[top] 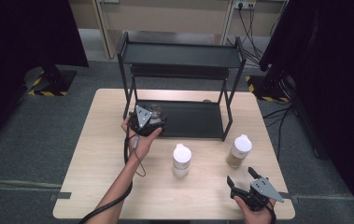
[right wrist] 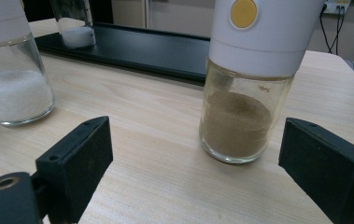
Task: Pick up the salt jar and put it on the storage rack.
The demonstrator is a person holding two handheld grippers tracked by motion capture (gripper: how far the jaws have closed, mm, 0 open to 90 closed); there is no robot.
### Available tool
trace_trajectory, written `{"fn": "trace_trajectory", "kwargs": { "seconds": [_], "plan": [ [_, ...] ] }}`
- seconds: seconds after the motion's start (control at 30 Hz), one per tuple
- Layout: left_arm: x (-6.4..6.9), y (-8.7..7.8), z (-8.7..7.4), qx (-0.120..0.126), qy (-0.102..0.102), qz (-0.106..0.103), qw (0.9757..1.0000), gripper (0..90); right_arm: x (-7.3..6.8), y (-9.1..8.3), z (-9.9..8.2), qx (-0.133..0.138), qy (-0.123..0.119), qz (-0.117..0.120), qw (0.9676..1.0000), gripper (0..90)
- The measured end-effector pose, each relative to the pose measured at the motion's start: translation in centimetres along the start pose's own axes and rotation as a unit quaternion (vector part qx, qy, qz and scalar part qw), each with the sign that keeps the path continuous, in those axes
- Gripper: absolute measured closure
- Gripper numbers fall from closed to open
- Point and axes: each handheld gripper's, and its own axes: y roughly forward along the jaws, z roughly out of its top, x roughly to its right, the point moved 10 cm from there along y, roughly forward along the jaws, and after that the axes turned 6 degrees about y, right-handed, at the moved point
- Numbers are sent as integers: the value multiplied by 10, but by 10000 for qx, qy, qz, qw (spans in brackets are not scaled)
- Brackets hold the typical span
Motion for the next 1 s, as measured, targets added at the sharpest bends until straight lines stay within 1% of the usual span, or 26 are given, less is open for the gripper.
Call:
{"fn": "trace_trajectory", "kwargs": {
  "seconds": [0.1, 0.27, 0.47, 0.63, 0.7, 0.77, 0.87, 1.0],
  "plan": [
    [1, -4, 2, 45, 7, 10, 10000, 64, 0, 0, 0, 3, -1, -4, 10000, 100],
    [1, -10, 3, 44, 20, -4, 10000, 63, 0, 0, 0, 4, 5, -7, 10000, 100],
    [1, -16, 1, 28, 6, -11, 10000, 61, 0, 0, 0, 7, 5, -9, 10000, 100],
    [6, -24, -1, 43, 16, -70, 10000, 61, 0, 0, 0, 9, 8, -8, 10000, 99],
    [6, -27, -2, 49, 40, -63, 10000, 60, 0, 0, 0, 9, 14, -5, 10000, 100],
    [6, -30, -3, 60, 3, -53, 10000, 60, 0, 0, 0, 9, 15, -4, 10000, 100],
    [6, -34, -3, 73, 24, -58, 10000, 60, 0, 0, 0, 14, 8, -6, 10000, 100],
    [5, -38, -2, 109, -28, -53, 9999, 61, 0, 0, 0, 7, 12, -8, 10000, 100]
  ]
}}
